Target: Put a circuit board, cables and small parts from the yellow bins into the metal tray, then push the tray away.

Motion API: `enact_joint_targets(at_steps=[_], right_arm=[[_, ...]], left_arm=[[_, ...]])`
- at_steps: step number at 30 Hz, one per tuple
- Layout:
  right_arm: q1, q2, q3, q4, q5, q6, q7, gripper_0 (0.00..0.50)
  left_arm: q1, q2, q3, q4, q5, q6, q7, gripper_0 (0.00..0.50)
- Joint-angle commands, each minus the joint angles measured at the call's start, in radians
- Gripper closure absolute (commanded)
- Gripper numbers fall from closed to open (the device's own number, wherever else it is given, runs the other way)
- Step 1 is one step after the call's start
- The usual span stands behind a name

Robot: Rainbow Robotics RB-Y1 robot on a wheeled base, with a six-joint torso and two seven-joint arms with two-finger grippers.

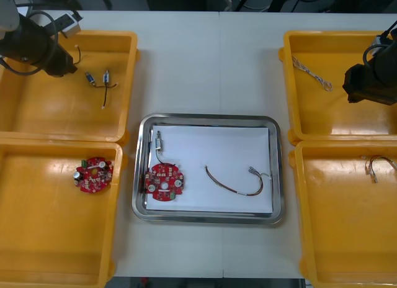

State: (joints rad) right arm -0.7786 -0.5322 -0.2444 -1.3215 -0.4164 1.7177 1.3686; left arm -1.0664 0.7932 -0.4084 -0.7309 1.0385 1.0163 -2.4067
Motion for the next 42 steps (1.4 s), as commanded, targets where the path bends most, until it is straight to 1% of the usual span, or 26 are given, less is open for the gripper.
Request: enact_joint_targets(at_steps=[1, 4, 5, 7, 8, 9, 18, 27, 29, 34, 37, 39, 42], right_arm=[[0.015, 0.015, -0.026, -0.045, 0.013, 0.008, -0.025, 0.500], [0.015, 0.015, -0.024, -0.045, 0.013, 0.008, -0.026, 0.500], [0.016, 0.015, -0.022, -0.045, 0.015, 0.008, -0.026, 0.384], [0.018, 0.015, -0.022, -0.045, 0.016, 0.008, -0.026, 0.241], [0.018, 0.015, -0.022, -0.045, 0.016, 0.008, -0.026, 0.046], [0.019, 0.015, -0.022, -0.045, 0.016, 0.008, -0.026, 0.000], [0.018, 0.011, -0.022, -0.045, 0.016, 0.008, -0.034, 0.000], [-0.036, -0.017, -0.022, -0.033, 0.019, 0.008, -0.046, 0.000], [-0.065, -0.028, -0.022, -0.004, 0.022, 0.008, -0.048, 0.000], [-0.154, -0.046, -0.026, 0.117, 0.038, -0.007, -0.056, 0.000], [-0.191, -0.051, -0.032, 0.185, 0.057, -0.047, -0.063, 0.000], [-0.209, -0.051, -0.035, 0.217, 0.097, -0.075, -0.068, 0.000], [-0.235, -0.051, -0.036, 0.274, 0.136, -0.107, -0.077, 0.000]], left_arm=[[-0.060, -0.028, 0.030, 0.025, -0.012, -0.045, -0.132, 0.000], [-0.061, -0.032, 0.031, 0.042, -0.011, -0.067, -0.143, 0.000], [-0.061, -0.034, 0.031, 0.048, -0.009, -0.076, -0.149, 0.000], [-0.060, -0.035, 0.031, 0.051, -0.009, -0.082, -0.154, 0.000], [-0.060, -0.035, 0.030, 0.056, -0.009, -0.087, -0.160, 0.000], [-0.060, -0.035, 0.030, 0.059, -0.009, -0.088, -0.161, 0.000], [-0.060, -0.035, 0.030, 0.085, -0.009, -0.113, -0.178, 0.000], [-0.040, -0.035, 0.028, 0.110, 0.038, -0.140, -0.200, 0.000], [-0.037, -0.035, 0.026, 0.110, 0.048, -0.147, -0.204, 0.000], [-0.032, -0.035, -0.003, 0.110, 0.087, -0.173, -0.207, 0.000], [-0.029, -0.035, -0.046, 0.111, 0.112, -0.209, -0.207, 0.000], [-0.026, -0.035, -0.064, 0.111, 0.132, -0.222, -0.206, 0.000], [-0.021, -0.035, -0.064, 0.114, 0.130, -0.222, -0.206, 0.000]])
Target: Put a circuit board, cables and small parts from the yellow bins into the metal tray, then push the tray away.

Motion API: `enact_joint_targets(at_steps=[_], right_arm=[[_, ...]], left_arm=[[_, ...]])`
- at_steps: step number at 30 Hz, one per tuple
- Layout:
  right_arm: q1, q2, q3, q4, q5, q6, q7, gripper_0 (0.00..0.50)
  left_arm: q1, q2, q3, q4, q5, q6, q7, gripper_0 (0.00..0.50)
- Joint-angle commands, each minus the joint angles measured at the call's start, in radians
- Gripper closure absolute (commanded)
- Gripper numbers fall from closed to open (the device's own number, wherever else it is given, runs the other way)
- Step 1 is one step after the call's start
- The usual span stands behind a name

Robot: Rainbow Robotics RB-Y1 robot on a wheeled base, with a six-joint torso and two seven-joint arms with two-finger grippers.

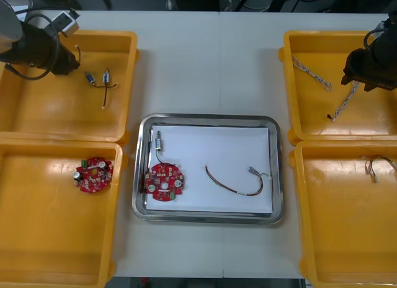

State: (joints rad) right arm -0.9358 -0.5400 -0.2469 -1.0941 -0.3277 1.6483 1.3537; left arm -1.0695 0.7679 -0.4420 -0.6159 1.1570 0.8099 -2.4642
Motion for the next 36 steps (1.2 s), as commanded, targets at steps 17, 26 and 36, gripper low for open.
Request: enact_joint_targets(at_steps=[17, 26, 36], right_arm=[[-0.181, -0.046, -0.046, 0.339, 0.116, -0.196, -0.200, 0.000], [-0.179, -0.051, -0.051, 0.398, 0.127, -0.257, -0.211, 0.000], [-0.176, -0.049, -0.061, 0.461, 0.122, -0.309, -0.217, 0.000]], left_arm=[[0.006, 0.001, -0.030, 0.005, -0.011, -0.015, -0.159, 0.000], [0.031, 0.010, -0.032, 0.005, -0.013, -0.026, -0.168, 0.000], [0.052, 0.010, -0.030, 0.005, 0.000, -0.043, -0.171, 0.000]])
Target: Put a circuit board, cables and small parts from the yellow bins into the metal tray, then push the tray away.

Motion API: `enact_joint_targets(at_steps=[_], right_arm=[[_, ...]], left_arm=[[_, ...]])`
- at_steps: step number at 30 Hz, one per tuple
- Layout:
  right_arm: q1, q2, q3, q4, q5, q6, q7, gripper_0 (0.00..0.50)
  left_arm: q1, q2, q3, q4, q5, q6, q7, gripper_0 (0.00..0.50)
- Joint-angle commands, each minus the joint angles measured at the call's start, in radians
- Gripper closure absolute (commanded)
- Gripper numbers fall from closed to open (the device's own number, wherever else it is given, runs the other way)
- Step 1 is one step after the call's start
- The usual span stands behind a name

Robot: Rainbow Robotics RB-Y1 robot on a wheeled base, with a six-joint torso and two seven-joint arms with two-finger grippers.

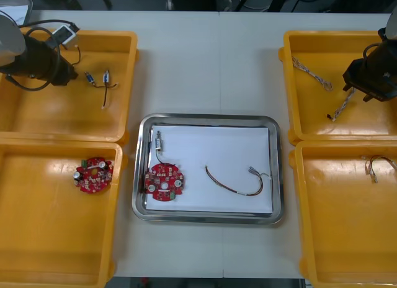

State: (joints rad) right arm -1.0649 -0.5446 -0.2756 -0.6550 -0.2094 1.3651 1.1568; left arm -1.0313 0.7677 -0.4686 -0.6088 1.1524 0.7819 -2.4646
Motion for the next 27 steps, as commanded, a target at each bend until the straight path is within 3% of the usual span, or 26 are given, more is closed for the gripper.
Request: enact_joint_targets(at_steps=[1, 7, 8, 9, 10, 15, 24, 26, 27], right_arm=[[-0.047, -0.044, -0.034, 0.040, 0.001, -0.041, -0.022, 0.000], [-0.047, -0.044, -0.033, 0.095, -0.021, -0.100, -0.032, 0.000], [-0.047, -0.044, -0.033, 0.100, -0.024, -0.101, -0.034, 0.000], [-0.047, -0.044, -0.033, 0.104, -0.031, -0.107, -0.035, 0.000], [-0.047, -0.044, -0.033, 0.109, -0.041, -0.110, -0.042, 0.000], [-0.047, -0.046, -0.033, 0.143, -0.094, -0.121, -0.060, 0.000], [-0.023, -0.044, -0.025, 0.155, -0.094, -0.138, -0.063, 0.000], [-0.013, -0.044, -0.022, 0.155, -0.096, -0.144, -0.058, 0.153], [-0.010, -0.044, -0.020, 0.155, -0.096, -0.149, -0.055, 0.424]], left_arm=[[0.014, 0.010, -0.004, -0.002, 0.003, -0.016, -0.171, 0.000], [0.028, 0.010, -0.004, -0.002, 0.033, -0.016, -0.180, 0.009], [0.028, 0.010, -0.004, -0.002, 0.035, -0.016, -0.180, 0.093], [0.030, 0.012, -0.004, -0.002, 0.036, -0.016, -0.182, 0.337], [0.031, 0.012, -0.004, -0.002, 0.035, -0.016, -0.185, 0.500], [0.034, 0.013, -0.005, -0.002, 0.035, -0.016, -0.192, 0.500], [0.036, 0.051, -0.004, -0.011, 0.089, 0.023, -0.208, 0.500], [0.036, 0.067, -0.004, -0.023, 0.099, 0.043, -0.208, 0.500], [0.036, 0.079, -0.004, -0.029, 0.115, 0.054, -0.208, 0.500]])
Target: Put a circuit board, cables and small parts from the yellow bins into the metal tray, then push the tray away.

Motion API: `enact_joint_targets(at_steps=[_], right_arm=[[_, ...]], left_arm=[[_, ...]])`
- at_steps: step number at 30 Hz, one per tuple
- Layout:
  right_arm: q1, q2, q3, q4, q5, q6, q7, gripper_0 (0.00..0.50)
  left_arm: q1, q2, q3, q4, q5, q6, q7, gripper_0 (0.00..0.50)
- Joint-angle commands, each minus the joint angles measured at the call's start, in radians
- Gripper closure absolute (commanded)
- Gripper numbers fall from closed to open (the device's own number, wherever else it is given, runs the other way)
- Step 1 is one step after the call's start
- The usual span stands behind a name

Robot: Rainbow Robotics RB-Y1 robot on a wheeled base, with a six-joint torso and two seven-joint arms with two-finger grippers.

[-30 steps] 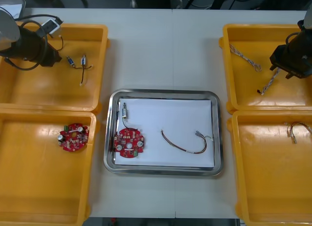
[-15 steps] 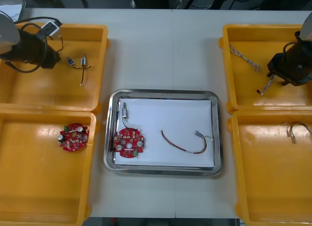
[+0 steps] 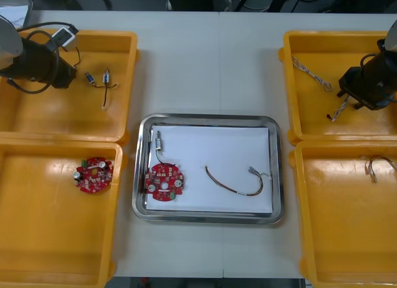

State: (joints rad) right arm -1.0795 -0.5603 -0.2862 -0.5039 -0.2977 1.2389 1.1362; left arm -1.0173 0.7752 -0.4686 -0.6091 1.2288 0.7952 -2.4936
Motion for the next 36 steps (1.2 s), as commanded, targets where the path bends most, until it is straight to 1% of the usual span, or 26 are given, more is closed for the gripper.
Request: enact_joint_targets(at_steps=[1, 7, 9, 12, 17, 21, 24, 27, 30, 36], right_arm=[[0.006, -0.029, -0.010, 0.004, -0.009, -0.024, -0.035, 0.500], [0.006, -0.029, -0.007, -0.007, -0.009, -0.019, -0.029, 0.500], [0.006, -0.033, -0.007, -0.047, -0.001, 0.014, -0.023, 0.500], [0.006, -0.039, -0.005, -0.113, 0.005, 0.077, -0.015, 0.500], [0.016, -0.043, -0.005, -0.297, 0.028, 0.223, -0.003, 0.500], [0.039, -0.041, -0.005, -0.423, 0.032, 0.297, 0.010, 0.500], [0.079, -0.041, -0.002, -0.556, 0.034, 0.373, 0.028, 0.500], [0.116, -0.041, 0.001, -0.654, 0.031, 0.433, 0.037, 0.500], [0.168, -0.041, 0.016, -0.800, 0.026, 0.518, 0.051, 0.500], [0.245, -0.047, 0.058, -0.998, 0.002, 0.633, 0.076, 0.500]], left_arm=[[0.022, 0.079, -0.004, -0.032, 0.047, 0.048, -0.179, 0.500], [0.022, 0.137, -0.004, -0.072, 0.127, 0.118, -0.165, 0.500], [0.022, 0.164, -0.004, -0.086, 0.167, 0.142, -0.149, 0.500], [0.022, 0.191, -0.004, -0.109, 0.166, 0.177, -0.100, 0.500], [0.023, 0.231, -0.004, -0.178, 0.124, 0.228, 0.021, 0.500], [0.022, 0.249, -0.004, -0.225, 0.107, 0.268, 0.102, 0.500], [0.026, 0.266, -0.004, -0.279, 0.086, 0.312, 0.187, 0.500], [0.039, 0.282, 0.011, -0.325, 0.064, 0.341, 0.248, 0.500], [0.085, 0.295, 0.068, -0.428, 0.003, 0.389, 0.349, 0.500], [0.169, 0.299, 0.171, -0.597, -0.104, 0.481, 0.516, 0.500]])
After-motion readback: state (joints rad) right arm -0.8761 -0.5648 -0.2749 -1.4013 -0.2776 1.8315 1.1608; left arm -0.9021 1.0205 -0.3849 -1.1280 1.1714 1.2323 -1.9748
